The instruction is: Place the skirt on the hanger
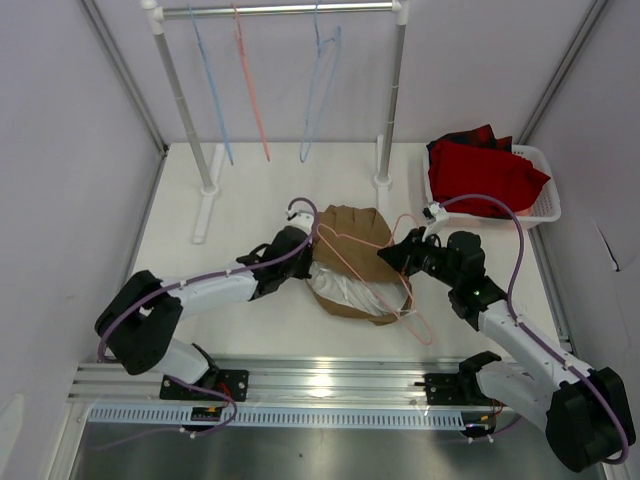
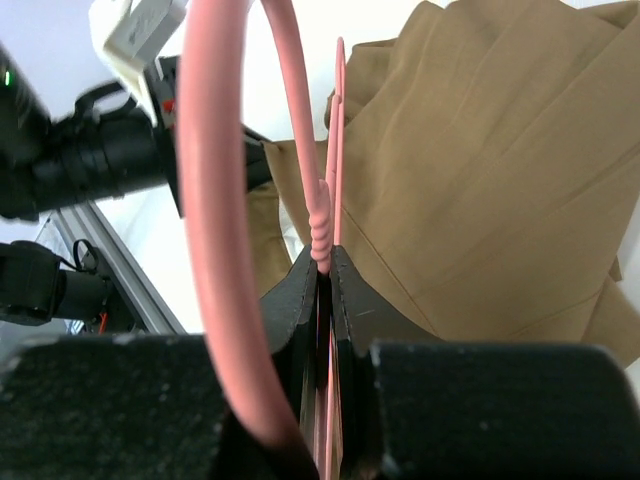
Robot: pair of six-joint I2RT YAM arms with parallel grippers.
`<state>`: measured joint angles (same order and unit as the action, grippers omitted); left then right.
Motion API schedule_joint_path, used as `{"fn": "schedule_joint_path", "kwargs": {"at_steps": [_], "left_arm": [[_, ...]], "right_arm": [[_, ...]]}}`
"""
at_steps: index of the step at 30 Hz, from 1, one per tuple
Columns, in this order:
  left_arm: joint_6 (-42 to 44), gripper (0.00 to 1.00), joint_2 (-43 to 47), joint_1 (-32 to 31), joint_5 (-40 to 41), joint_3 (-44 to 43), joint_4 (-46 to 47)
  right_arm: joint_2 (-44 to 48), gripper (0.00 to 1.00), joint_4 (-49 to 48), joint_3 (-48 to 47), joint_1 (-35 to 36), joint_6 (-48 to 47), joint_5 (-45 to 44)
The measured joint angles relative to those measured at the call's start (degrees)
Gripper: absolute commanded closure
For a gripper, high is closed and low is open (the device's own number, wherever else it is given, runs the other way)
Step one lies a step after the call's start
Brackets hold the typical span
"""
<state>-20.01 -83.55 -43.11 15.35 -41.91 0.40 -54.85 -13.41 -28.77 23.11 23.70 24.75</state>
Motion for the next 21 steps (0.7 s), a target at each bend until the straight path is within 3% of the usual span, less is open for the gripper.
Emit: {"fn": "schedule_joint_path", "kwargs": {"at_steps": [10, 16, 21], "left_arm": [[-11.2, 1.00, -3.0, 11.8, -23.1, -3.7, 0.2], [-19.8, 1.00, -9.4, 16.9, -36.7, -2.8, 7.4], [-25.1, 1.00, -13.7, 18.8, -42.8, -1.4, 11.7]], "right_arm": [[0.4, 1.00, 1.5, -0.8, 0.0, -0.4, 1.8], [1.0, 1.00, 1.6, -1.0, 0.1, -0.5, 1.9], [1.0, 1.00, 1.6, -1.0, 0.4, -0.7, 2.9]]}}
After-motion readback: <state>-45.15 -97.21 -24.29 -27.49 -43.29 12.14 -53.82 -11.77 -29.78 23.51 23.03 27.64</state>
